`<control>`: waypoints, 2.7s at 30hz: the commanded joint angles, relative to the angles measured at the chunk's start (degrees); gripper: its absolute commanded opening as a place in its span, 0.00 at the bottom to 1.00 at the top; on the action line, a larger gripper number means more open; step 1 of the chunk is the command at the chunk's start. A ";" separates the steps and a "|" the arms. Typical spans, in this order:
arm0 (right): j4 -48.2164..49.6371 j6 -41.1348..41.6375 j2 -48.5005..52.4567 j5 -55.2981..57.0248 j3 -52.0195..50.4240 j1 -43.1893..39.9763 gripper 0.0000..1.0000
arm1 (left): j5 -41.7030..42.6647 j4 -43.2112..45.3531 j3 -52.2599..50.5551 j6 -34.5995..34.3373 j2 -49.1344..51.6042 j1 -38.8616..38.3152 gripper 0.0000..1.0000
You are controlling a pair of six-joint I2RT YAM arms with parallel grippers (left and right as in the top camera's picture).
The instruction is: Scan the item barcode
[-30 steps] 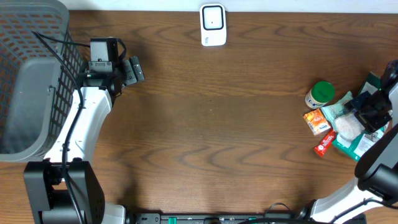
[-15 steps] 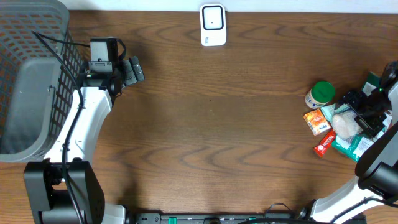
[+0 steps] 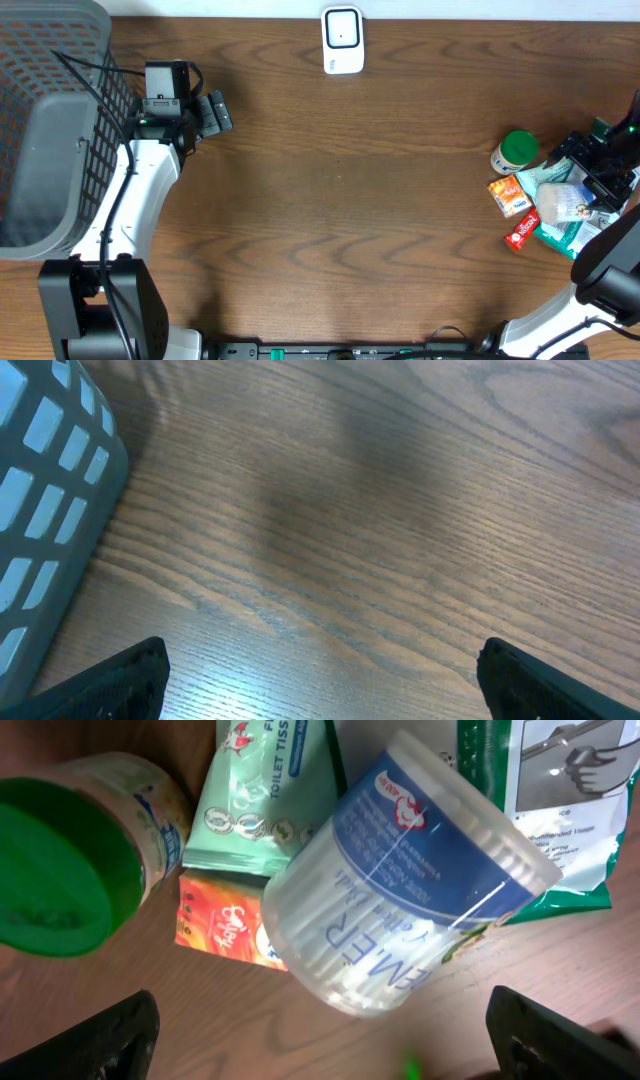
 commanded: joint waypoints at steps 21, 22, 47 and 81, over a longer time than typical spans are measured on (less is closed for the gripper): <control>-0.39 -30.69 0.31 -11.52 9.38 15.54 0.99 | -0.50 0.07 -0.55 -0.31 0.83 0.26 0.98; 0.31 -30.69 0.31 -10.43 9.38 16.81 0.99 | -0.50 0.07 -0.55 -0.31 0.83 0.26 0.98; 0.59 -30.67 0.31 -9.42 9.38 21.59 0.99 | -0.50 0.09 -0.55 -0.31 0.83 0.26 0.98; 1.03 -31.89 -6.78 -5.29 9.29 21.29 0.99 | -0.50 0.09 -0.55 -0.31 0.83 0.26 0.98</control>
